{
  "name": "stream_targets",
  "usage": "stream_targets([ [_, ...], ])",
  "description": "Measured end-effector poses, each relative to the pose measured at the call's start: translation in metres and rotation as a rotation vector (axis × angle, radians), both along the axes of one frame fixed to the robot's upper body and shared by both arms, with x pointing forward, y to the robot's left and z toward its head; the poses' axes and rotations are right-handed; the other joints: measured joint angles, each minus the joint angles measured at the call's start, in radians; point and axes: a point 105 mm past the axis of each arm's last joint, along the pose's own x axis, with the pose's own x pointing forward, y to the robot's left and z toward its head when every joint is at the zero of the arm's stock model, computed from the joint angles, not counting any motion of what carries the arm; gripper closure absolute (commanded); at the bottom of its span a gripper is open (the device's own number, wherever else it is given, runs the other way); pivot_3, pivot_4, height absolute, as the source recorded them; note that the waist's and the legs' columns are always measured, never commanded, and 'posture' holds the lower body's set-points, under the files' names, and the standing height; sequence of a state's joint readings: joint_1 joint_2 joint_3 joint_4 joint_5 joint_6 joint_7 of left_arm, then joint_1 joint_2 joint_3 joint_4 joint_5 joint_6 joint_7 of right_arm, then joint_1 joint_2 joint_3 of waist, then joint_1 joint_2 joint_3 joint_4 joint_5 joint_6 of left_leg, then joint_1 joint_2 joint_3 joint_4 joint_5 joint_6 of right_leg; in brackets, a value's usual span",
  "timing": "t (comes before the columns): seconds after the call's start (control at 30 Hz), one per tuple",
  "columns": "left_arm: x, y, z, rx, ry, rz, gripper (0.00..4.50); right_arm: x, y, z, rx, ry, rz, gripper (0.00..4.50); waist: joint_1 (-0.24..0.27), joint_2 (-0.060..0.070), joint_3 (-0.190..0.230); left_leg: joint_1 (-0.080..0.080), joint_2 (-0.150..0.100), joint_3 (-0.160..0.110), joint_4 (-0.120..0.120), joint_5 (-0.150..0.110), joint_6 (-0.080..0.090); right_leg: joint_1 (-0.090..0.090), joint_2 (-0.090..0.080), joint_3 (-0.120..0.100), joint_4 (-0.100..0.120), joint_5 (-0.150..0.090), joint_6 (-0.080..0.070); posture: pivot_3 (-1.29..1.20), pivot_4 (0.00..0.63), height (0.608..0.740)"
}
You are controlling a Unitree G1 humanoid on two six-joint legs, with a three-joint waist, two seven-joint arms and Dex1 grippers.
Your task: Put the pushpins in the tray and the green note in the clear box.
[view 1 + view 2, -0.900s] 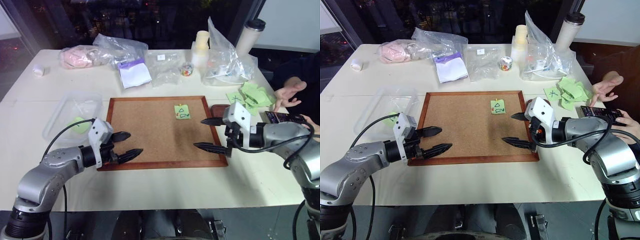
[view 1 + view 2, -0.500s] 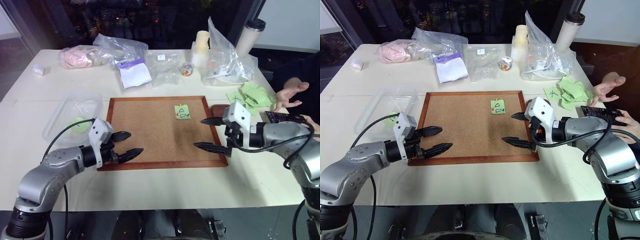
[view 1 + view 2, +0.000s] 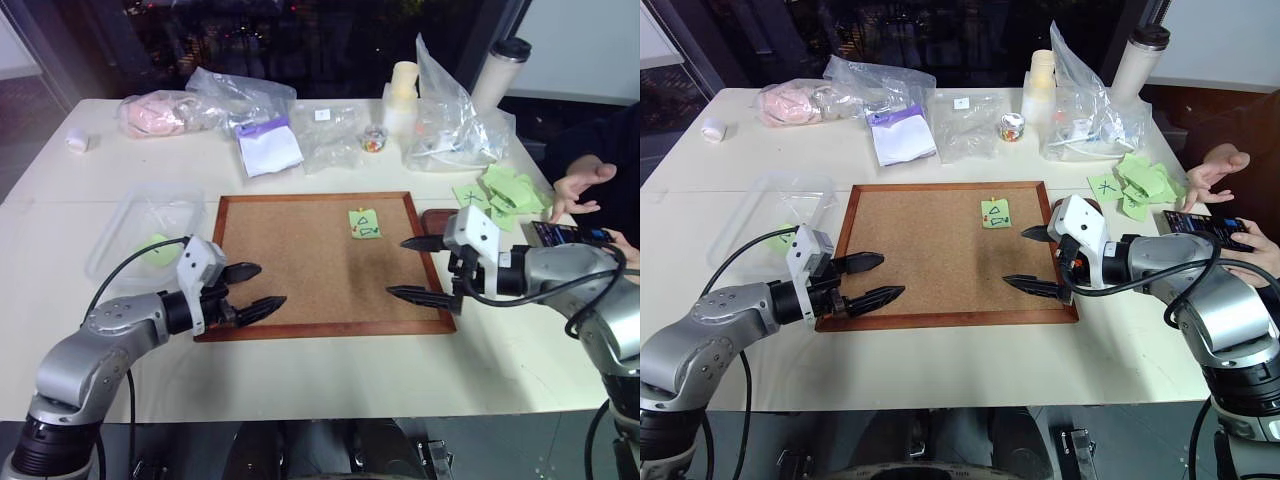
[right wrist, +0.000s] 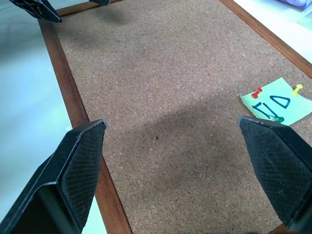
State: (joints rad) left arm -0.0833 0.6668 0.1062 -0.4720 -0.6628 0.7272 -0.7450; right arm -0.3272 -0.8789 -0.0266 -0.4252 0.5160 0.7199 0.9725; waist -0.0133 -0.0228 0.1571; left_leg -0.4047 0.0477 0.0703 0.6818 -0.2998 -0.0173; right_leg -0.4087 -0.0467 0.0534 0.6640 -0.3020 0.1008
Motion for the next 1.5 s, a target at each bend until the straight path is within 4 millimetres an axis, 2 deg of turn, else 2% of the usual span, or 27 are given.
stream_targets([
  [0.17, 0.005, -0.001, 0.003, -0.006, -0.037, 0.022, 0.03, 0.004, -0.003, -0.002, 0.0, 0.005, -0.018, 0.0, 0.0, 0.0, 0.0, 0.0, 0.0, 0.0, 0.0, 0.0, 0.0, 0.0, 0.0, 0.0, 0.0, 0.0, 0.0, 0.0, 0.15, 0.74],
  [0.2, 0.007, -0.002, 0.004, -0.014, -0.05, 0.033, 0.27, 0.004, -0.004, -0.003, -0.003, 0.005, -0.02, 0.0, 0.0, 0.0, 0.0, 0.0, 0.0, 0.0, 0.0, 0.0, 0.0, 0.0, 0.0, 0.0, 0.0, 0.0, 0.0, 0.0, 0.15, 0.74],
  [0.3, 0.017, -0.007, 0.007, -0.037, -0.095, 0.061, 1.24, 0.006, -0.004, -0.004, -0.007, 0.006, -0.025, 0.0, 0.003, 0.0, 0.0, 0.0, -0.001, 0.0, 0.0, 0.0, 0.0, 0.0, 0.0, 0.0, 0.0, 0.0, 0.0, 0.0, 0.15, 0.74],
  [0.4, 0.024, -0.018, 0.008, -0.039, -0.135, 0.06, 2.82, 0.007, -0.001, -0.001, -0.004, -0.01, -0.017, 0.0, 0.002, 0.0, 0.0, -0.001, -0.001, 0.0, 0.0, 0.0, 0.0, 0.0, 0.0, 0.0, 0.0, 0.0, 0.0, 0.0, 0.15, 0.74],
  [0.5, 0.028, -0.022, -0.001, -0.01, -0.149, 0.063, 4.27, 0.009, -0.001, -0.001, -0.001, -0.02, -0.019, 0.0, -0.001, 0.0, 0.0, 0.0, -0.001, 0.0, 0.0, 0.0, 0.0, 0.0, 0.001, 0.0, 0.0, 0.0, 0.0, 0.0, 0.15, 0.74],
  [0.53, 0.029, -0.024, -0.005, 0.001, -0.151, 0.062, 4.46, 0.011, 0.0, -0.001, 0.003, -0.022, -0.024, 0.0, -0.001, 0.0, 0.0, 0.0, -0.001, 0.0, 0.0, 0.0, 0.0, 0.0, 0.001, 0.0, 0.0, 0.0, 0.0, 0.0, 0.15, 0.74],
  [0.67, 0.035, -0.031, -0.02, 0.029, -0.168, 0.077, 4.46, 0.026, 0.002, -0.003, 0.016, -0.042, -0.059, 0.0, 0.0, 0.0, 0.0, 0.0, -0.001, 0.0, 0.001, 0.0, 0.0, 0.0, 0.001, 0.0, 0.0, 0.0, 0.0, 0.0, 0.15, 0.74],
  [0.83, 0.051, -0.034, -0.046, 0.09, -0.165, 0.125, 4.46, 0.061, 0.001, 0.0, 0.011, -0.094, -0.174, 0.0, 0.0, 0.0, 0.0, -0.001, -0.001, 0.003, 0.001, 0.0, 0.0, -0.001, 0.001, 0.0, 0.0, 0.0, 0.0, 0.0, 0.15, 0.74],
  [1.03, 0.059, -0.039, -0.049, 0.078, -0.213, 0.158, 4.46, 0.1, 0.009, 0.004, 0.022, -0.083, -0.29, 0.0, 0.001, 0.002, -0.001, 0.0, -0.001, 0.004, 0.001, 0.0, 0.0, 0.0, 0.0, 0.0, 0.001, 0.0, 0.0, 0.0, 0.15, 0.74],
  [1.27, 0.055, -0.037, -0.052, 0.078, -0.223, 0.164, 4.46, 0.13, 0.027, -0.017, -0.009, -0.029, -0.36, 0.0, -0.004, 0.004, -0.003, 0.0, 0.0, 0.005, 0.0, 0.0, 0.0, 0.0, 0.0, 0.0, 0.001, 0.0, 0.0, 0.0, 0.15, 0.74],
  [1.33, 0.054, -0.036, -0.053, 0.079, -0.22, 0.168, 4.5, 0.136, 0.033, -0.025, -0.014, -0.022, -0.37, 0.55, -0.007, 0.005, -0.003, 0.001, 0.0, 0.005, 0.0, 0.0, 0.0, -0.001, 0.0, 0.0, 0.001, 0.0, 0.0, 0.0, 0.15, 0.74],
  [1.4, 0.053, -0.036, -0.053, 0.078, -0.22, 0.169, 4.5, 0.141, 0.039, -0.03, -0.019, -0.018, -0.37, 1.32, -0.008, 0.005, -0.003, 0.001, 0.0, 0.006, 0.0, 0.0, 0.0, -0.001, 0.0, 0.0, 0.001, 0.0, 0.0, 0.0, 0.15, 0.74],
  [1.5, 0.051, -0.036, -0.053, 0.076, -0.221, 0.169, 4.5, 0.149, 0.045, -0.032, -0.018, -0.025, -0.383, 1.32, -0.008, 0.005, -0.003, 0.001, 0.0, 0.006, 0.0, 0.0, 0.0, -0.001, 0.0, 0.0, 0.001, 0.0, 0.0, 0.0, 0.15, 0.74],
])
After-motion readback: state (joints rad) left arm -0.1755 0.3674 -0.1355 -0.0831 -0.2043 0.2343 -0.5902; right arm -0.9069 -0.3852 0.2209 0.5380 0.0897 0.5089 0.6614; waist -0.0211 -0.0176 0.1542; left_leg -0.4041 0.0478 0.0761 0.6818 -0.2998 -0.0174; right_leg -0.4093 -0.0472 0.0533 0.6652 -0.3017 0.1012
